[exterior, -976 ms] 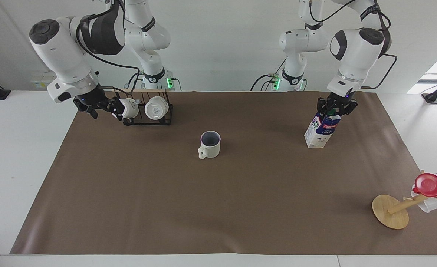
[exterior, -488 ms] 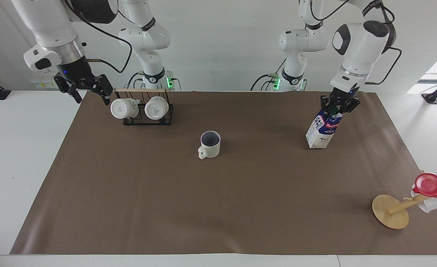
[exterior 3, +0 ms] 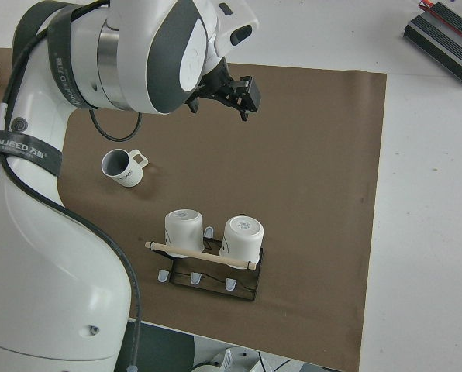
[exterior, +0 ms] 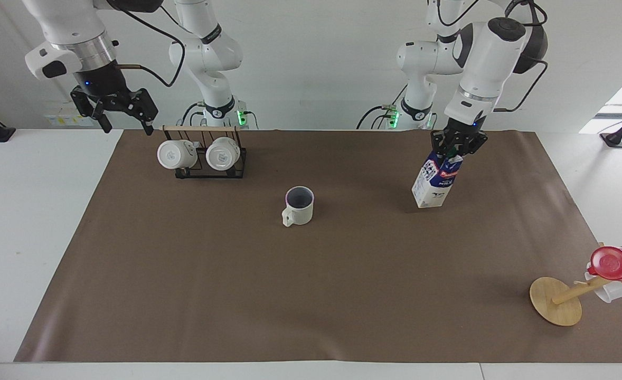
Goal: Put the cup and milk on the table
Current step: 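Carry the milk carton with the left gripper beside the white mug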
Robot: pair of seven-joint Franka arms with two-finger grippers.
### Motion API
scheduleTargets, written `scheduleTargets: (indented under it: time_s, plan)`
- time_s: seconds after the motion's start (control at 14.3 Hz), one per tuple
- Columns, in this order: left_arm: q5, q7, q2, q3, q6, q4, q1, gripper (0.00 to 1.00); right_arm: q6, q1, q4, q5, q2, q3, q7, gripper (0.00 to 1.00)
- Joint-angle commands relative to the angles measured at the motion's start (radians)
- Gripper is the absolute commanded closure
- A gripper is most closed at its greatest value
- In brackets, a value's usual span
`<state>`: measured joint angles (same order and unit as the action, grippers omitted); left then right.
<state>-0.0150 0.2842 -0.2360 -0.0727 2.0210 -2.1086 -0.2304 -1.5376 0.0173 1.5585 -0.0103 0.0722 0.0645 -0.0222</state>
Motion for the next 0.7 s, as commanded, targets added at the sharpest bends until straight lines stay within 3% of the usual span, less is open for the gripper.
scheduleTargets:
  time_s: [0.0,0.28,0.63]
  plan:
    - [0.003,0.056,0.096,0.014,-0.039,0.122,-0.062,0.61,0.055,-0.008,-0.015,-0.037,0.006,0.003,0.054,0.0]
    - [0.009,0.258,0.216,0.014,-0.004,0.206,-0.205,0.61,0.106,-0.007,-0.029,-0.011,0.009,-0.002,0.045,0.0]
    - [0.082,0.41,0.322,0.014,0.059,0.255,-0.299,0.61,0.1,-0.003,-0.008,-0.014,0.031,-0.003,0.042,0.0]
